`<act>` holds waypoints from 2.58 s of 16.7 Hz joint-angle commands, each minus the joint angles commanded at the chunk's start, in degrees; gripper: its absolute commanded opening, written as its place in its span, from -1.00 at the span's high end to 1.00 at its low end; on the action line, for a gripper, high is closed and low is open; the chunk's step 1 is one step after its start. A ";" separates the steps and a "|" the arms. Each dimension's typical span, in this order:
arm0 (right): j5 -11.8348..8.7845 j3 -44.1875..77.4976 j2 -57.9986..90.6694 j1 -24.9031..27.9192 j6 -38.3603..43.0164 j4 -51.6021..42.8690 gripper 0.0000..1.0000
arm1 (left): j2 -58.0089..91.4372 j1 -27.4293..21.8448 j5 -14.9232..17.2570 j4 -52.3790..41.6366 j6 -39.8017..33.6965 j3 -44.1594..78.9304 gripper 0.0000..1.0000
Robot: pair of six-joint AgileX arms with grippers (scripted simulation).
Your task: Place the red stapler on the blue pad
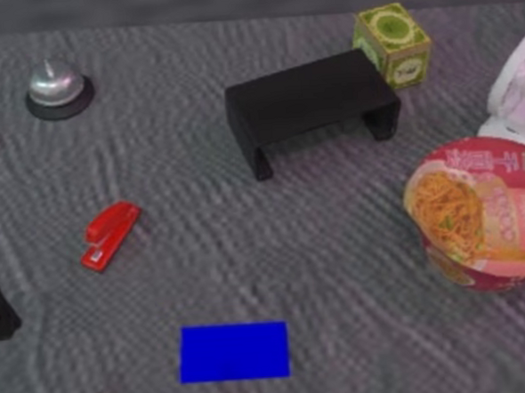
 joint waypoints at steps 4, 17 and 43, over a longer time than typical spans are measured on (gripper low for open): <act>0.00 0.00 0.00 0.00 0.00 0.00 -1.00 | 1.75 -0.38 0.09 -1.36 0.26 1.75 -1.00; 0.00 0.00 0.00 0.00 0.00 0.00 -1.00 | 65.88 -7.77 -0.25 -39.69 7.72 54.13 -1.00; 0.00 0.00 0.00 0.00 0.00 0.00 -1.00 | 120.60 -13.71 -0.26 -55.25 14.01 86.47 -1.00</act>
